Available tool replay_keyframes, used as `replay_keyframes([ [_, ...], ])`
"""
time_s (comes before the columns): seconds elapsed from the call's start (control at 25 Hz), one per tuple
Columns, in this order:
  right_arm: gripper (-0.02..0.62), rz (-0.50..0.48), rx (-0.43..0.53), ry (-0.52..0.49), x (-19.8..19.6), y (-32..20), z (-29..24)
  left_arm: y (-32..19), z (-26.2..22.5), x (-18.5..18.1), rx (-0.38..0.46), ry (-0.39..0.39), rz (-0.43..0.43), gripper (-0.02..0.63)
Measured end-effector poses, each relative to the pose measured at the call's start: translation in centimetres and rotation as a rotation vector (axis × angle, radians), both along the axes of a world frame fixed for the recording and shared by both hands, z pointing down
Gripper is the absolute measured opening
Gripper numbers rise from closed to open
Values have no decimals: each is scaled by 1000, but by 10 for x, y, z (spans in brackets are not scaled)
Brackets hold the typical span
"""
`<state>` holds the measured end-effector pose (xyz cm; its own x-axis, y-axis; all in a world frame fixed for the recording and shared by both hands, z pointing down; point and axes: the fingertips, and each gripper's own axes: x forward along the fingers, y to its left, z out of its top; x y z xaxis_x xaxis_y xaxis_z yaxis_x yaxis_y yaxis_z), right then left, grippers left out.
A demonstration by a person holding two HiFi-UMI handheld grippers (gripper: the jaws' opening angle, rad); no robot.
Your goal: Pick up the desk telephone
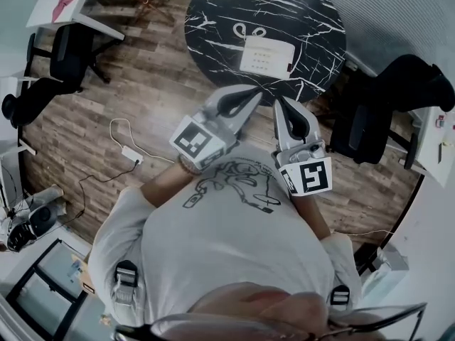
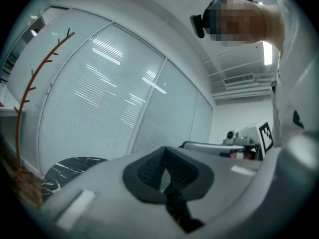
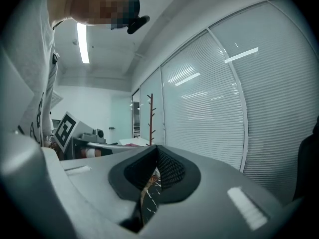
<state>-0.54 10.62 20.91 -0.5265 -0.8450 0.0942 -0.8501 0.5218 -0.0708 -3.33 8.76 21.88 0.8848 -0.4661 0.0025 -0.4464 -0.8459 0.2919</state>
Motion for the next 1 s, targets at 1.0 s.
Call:
replay_keyframes([
  [1.0, 5, 28, -39, 8, -5, -143, 18, -140, 23, -9, -56, -4, 9, 0],
])
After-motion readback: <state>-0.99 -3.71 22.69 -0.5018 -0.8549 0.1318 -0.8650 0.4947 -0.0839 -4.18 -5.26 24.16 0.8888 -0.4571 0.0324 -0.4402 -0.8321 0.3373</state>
